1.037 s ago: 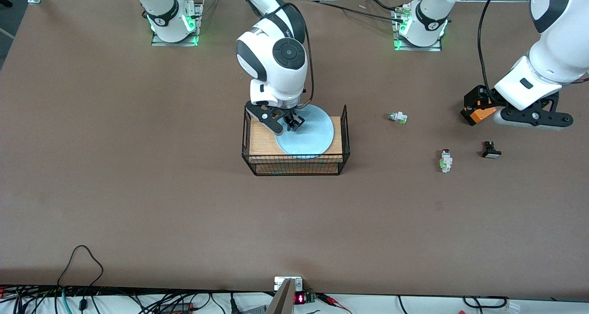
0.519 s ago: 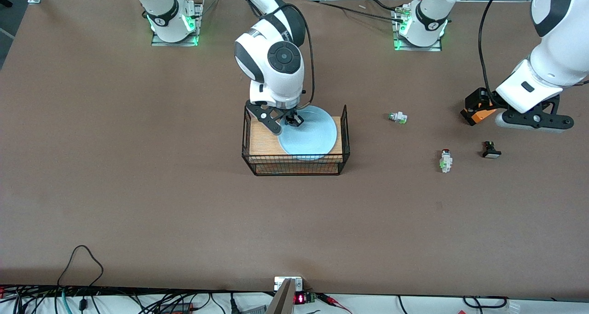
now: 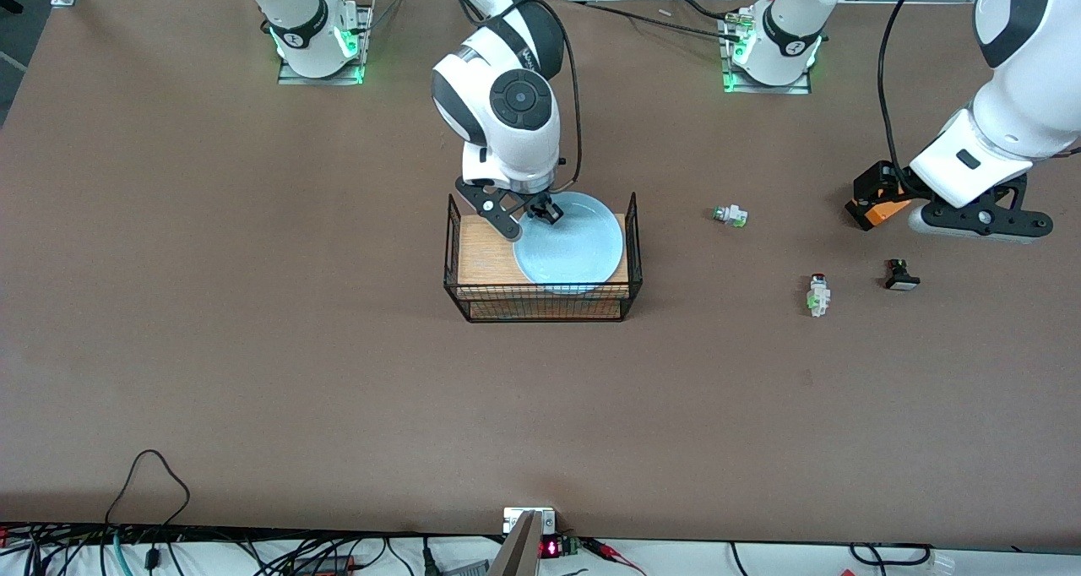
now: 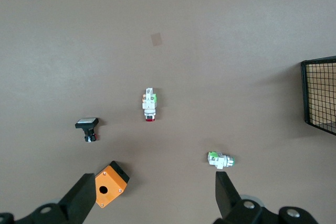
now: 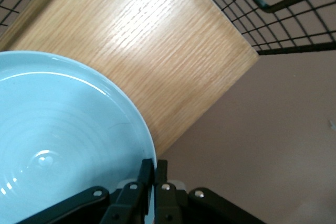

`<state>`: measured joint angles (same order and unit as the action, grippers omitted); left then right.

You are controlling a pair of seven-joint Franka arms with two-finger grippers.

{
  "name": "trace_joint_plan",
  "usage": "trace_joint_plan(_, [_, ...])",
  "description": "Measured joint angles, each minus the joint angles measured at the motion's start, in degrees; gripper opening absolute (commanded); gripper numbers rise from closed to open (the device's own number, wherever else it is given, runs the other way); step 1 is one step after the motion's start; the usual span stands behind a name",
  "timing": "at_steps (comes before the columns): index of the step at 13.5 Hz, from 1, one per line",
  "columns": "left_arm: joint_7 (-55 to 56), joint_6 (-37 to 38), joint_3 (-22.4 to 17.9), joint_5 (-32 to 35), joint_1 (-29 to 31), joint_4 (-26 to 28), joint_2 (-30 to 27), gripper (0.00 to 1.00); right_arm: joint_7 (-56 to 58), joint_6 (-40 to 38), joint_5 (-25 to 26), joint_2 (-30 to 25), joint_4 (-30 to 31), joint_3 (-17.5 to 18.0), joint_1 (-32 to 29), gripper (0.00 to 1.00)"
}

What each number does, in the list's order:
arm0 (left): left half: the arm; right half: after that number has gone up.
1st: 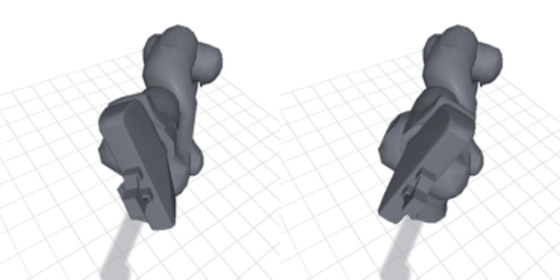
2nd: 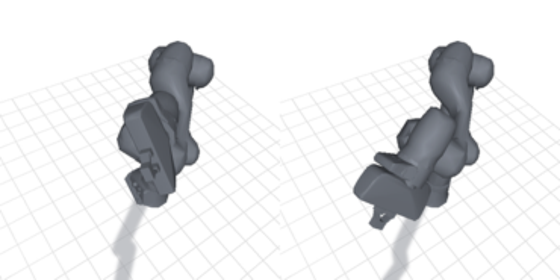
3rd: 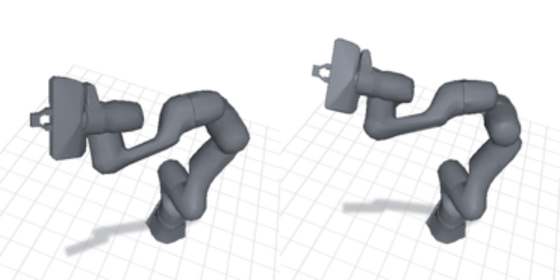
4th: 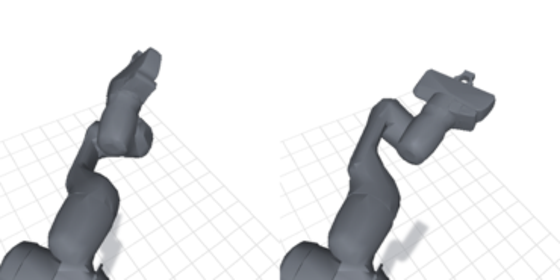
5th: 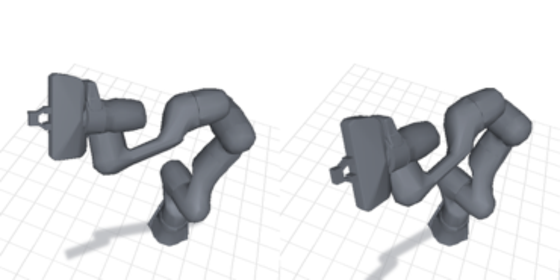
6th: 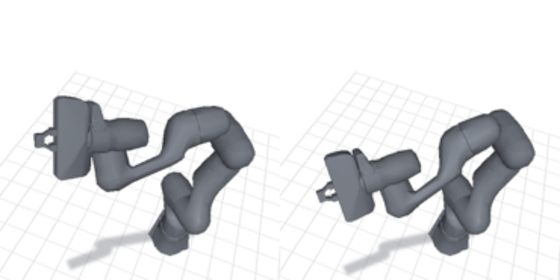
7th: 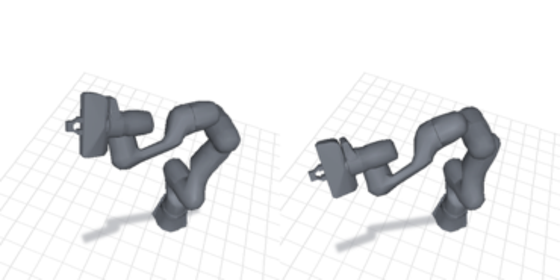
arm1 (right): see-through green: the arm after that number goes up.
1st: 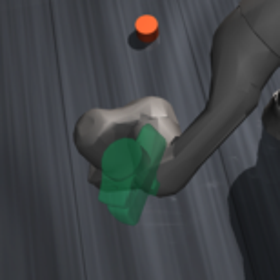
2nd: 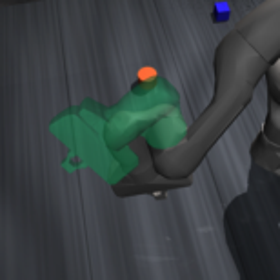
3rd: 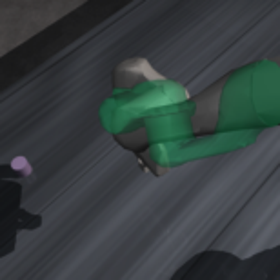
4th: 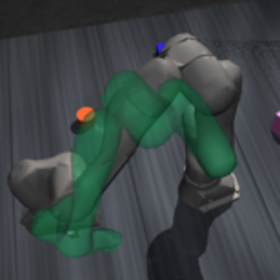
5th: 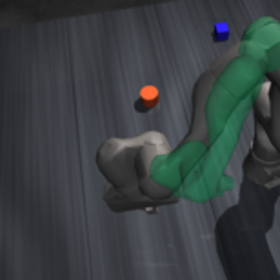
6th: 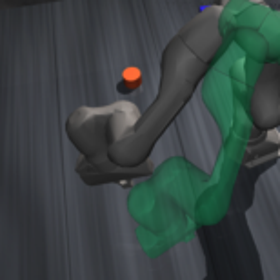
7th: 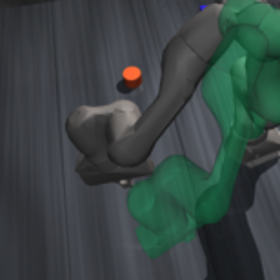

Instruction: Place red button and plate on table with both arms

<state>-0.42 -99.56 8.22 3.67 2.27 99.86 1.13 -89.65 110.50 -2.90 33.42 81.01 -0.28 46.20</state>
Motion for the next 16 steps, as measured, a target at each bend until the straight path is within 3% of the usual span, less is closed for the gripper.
trace_joint_plan(9, [0.0, 0.0, 0.09, 0.0, -0.03, 0.01, 0.0, 1.0, 1.15, -16.53, -6.33, -10.47, -1.26, -0.88, -0.86, 0.0])
trace_joint_plan(16, [0.0, 0.0, 0.11, -0.01, -0.05, 0.01, 0.0, 1.0, 16.29, -39.32, -6.63, -19.6, -1.32, -1.15, -5.83, 0.0])
